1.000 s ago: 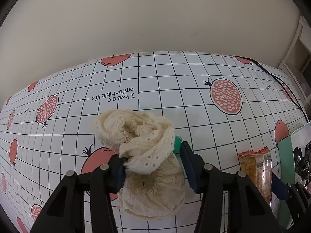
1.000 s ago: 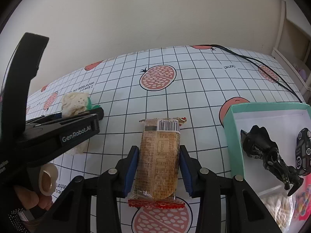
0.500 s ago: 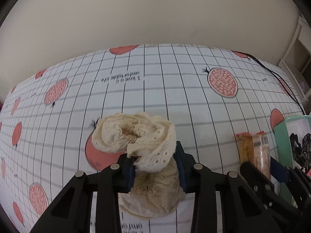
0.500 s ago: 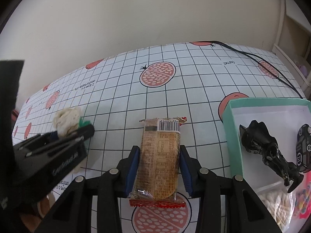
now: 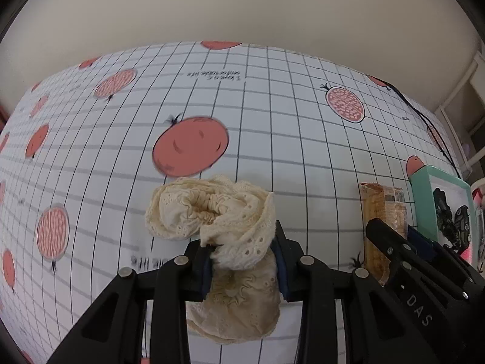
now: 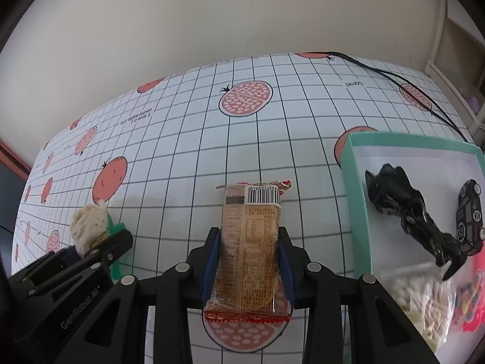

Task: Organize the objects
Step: 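Lift and carry the snack packet over the tray with the right tool while the left tool carries the scrunchie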

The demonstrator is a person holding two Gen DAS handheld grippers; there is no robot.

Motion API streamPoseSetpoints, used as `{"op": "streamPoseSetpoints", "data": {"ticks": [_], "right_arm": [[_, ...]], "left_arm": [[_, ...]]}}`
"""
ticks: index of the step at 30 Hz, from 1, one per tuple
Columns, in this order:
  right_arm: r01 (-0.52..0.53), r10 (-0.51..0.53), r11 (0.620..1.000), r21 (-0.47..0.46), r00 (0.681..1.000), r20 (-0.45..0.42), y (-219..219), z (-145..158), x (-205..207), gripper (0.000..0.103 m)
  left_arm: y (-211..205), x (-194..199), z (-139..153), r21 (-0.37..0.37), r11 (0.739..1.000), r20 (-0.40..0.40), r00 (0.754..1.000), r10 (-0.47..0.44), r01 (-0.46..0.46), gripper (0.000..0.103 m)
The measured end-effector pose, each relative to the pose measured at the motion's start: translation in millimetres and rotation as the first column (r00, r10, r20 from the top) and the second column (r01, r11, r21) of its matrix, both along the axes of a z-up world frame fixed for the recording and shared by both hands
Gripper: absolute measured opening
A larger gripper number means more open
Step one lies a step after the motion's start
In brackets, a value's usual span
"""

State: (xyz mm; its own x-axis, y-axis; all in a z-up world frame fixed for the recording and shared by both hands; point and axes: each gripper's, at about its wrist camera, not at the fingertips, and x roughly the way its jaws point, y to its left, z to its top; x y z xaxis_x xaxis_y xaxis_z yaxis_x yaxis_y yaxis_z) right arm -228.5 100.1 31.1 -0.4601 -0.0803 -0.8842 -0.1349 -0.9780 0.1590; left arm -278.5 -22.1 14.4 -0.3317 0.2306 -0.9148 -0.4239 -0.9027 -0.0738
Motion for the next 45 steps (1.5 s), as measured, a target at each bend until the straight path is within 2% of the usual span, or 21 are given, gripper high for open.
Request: {"op": "streamPoseSetpoints", "data": {"ticks": [8, 12, 22, 26, 34, 45], "right_arm": [[-0.013, 0.013, 1.000, 0.013, 1.000, 0.021, -5, 0, 16, 0.038], [-0.050, 0.050, 0.999, 0.013, 0.999, 0.004, -8, -1, 27, 0.038], [-0.076, 0.076, 0.996, -0.039, 0.997, -0.005, -1, 0, 29, 0.038], [-0.078, 0.077, 0.996, -0.035, 0.997, -0.031, 1, 10, 28, 0.038], [-0.090, 0.087, 0.995, -0.030, 0.992, -0.093, -5, 41, 30, 0.038], [-0.077, 0.076, 0.997, 0.002, 0.982, -0.174, 4, 87, 45, 0.038]], "left_arm": [[-13, 20, -1, 0.020, 0.999, 0.021, 0.999, 0.025, -0.025, 0.035], [-15, 24, -1, 0.015, 1.000, 0.020, 0.999, 0.026, -0.026, 0.035], [-14, 22, -1, 0.000, 1.000, 0.038, 0.999, 0.024, -0.024, 0.036], [-17, 18, 3, -0.015, 0.999, 0.039, 0.999, 0.030, -0.030, 0.035], [-36, 12, 30, 0.045, 0.995, 0.024, 0.996, 0.086, -0.087, 0.035], [-21, 27, 81, 0.118, 0.992, -0.051, 0.997, 0.058, -0.052, 0.035]]}}
